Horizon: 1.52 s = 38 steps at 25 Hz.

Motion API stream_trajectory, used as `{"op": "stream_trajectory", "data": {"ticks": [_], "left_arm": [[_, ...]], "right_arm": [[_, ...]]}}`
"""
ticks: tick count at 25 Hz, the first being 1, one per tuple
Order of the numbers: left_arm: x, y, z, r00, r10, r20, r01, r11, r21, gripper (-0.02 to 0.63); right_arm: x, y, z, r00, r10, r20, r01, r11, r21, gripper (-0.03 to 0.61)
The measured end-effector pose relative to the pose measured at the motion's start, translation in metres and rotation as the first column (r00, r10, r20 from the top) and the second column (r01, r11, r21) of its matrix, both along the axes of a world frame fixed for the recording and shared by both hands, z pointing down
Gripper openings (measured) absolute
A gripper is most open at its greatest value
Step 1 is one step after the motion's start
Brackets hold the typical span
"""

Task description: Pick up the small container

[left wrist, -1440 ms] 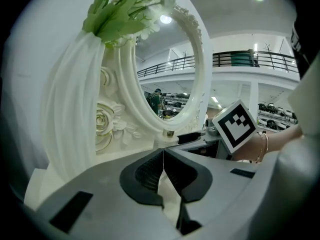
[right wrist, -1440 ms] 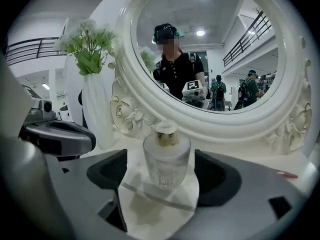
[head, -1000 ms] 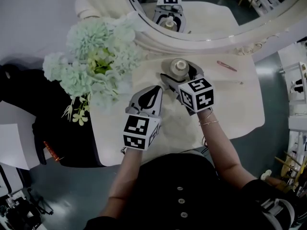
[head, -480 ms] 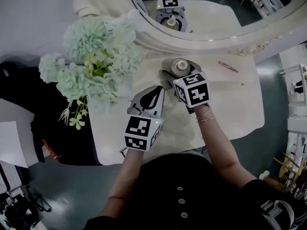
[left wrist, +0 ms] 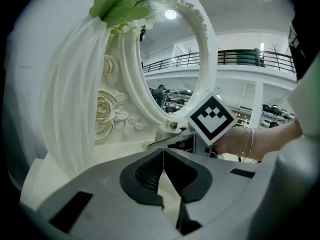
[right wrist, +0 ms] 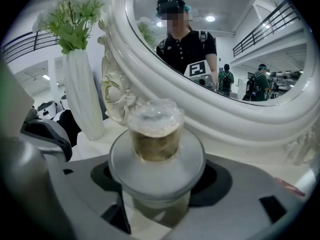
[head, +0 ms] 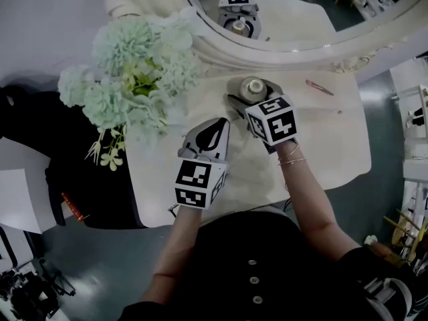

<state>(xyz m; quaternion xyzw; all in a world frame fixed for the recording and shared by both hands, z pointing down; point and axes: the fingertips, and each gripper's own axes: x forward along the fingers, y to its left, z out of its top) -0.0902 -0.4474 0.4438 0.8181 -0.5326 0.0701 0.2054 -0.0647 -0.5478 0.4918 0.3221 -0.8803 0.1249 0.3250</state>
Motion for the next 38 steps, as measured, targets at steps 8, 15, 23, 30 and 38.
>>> {"op": "stream_trajectory", "data": {"ticks": [8,15,23,30,38], "left_arm": [[-0.007,0.010,0.001,1.000,-0.008,-0.007,0.008,1.000,-0.008,0.014],[-0.002,0.021,-0.009,1.000,0.019,0.001,-0.019,1.000,0.018,0.014],[-0.003,0.033,-0.031,0.999,0.041,0.033,-0.044,0.996,0.074,0.014],[0.003,0.047,-0.051,0.993,0.094,0.067,-0.101,0.988,0.118,0.015],[0.013,0.069,-0.070,0.985,0.142,0.094,-0.156,0.975,0.160,0.014]], "right_arm": [[-0.001,0.012,-0.029,0.997,0.008,0.071,-0.012,0.999,0.053,0.338],[0.007,0.038,-0.050,0.993,-0.009,0.120,-0.002,0.996,0.090,0.339],[0.015,0.067,-0.085,0.985,-0.016,0.170,-0.011,0.988,0.153,0.339],[0.027,0.095,-0.103,0.979,-0.023,0.201,-0.013,0.985,0.172,0.339],[0.034,0.134,-0.127,0.963,-0.054,0.265,-0.004,0.977,0.215,0.339]]}}
